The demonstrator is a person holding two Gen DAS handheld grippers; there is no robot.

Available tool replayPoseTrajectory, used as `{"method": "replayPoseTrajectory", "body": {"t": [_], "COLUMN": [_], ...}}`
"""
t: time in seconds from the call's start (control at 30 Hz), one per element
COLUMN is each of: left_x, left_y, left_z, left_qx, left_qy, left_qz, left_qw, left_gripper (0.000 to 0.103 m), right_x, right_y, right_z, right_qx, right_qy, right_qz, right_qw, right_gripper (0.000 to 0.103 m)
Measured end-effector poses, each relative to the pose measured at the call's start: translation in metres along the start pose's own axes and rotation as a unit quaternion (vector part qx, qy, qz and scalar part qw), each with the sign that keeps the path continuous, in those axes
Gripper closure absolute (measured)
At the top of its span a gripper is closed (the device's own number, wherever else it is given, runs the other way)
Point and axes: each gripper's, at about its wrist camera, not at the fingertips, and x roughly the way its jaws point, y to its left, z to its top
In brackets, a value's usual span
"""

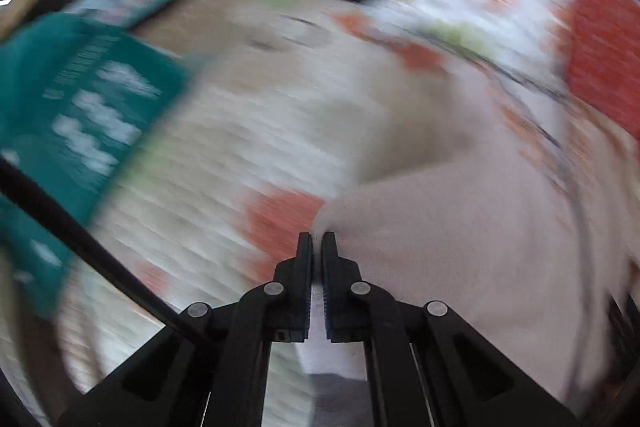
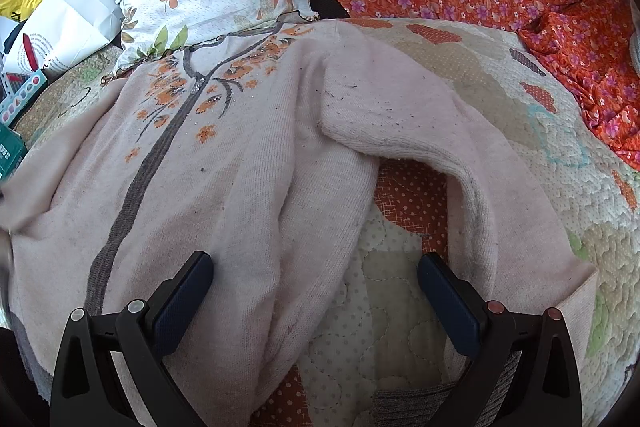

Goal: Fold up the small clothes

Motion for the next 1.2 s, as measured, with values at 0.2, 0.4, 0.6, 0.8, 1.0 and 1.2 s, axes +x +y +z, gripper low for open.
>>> {"method": "replayPoseTrajectory", "body": {"t": [0.2, 0.4, 0.6, 0.8, 1.0, 1.2], "left_x": [0.006, -0.034, -0.073, -0.098, -0.103, -0.115], "left_y": [0.063, 0.043, 0.0, -0.032, -0.043, -0.046], "left_z": [0.024, -0.002, -0.03, -0.06, -0.071, -0.083], "left_qx": [-0.057, -0.085, -0.13, -0.11, -0.065, -0.051], "left_qy": [-0.004, -0.005, 0.012, -0.001, 0.011, -0.003], "left_qz": [0.125, -0.01, -0.166, -0.212, -0.236, -0.235], "left_qw": [0.9905, 0.9963, 0.9775, 0.9711, 0.9695, 0.9708], "left_gripper": [0.091, 0.046, 0.034, 0.029, 0.029, 0.028], "right_x": [0.0, 0.0, -0.041, -0.089, -0.085, -0.077], "right_y": [0.0, 0.001, -0.039, -0.137, -0.13, -0.044], "right_z": [0.0, -0.001, 0.02, 0.021, -0.001, -0.02], "right_qx": [0.0, 0.0, 0.066, 0.118, 0.048, -0.113], "right_qy": [0.0, 0.0, 0.017, 0.051, 0.135, 0.133], "right_qz": [0.0, -0.001, 0.052, 0.004, 0.027, 0.016], "right_qw": [1.0, 1.0, 0.996, 0.992, 0.989, 0.984], "right_gripper": [0.0, 0.0, 0.019, 0.017, 0.017, 0.017]}}
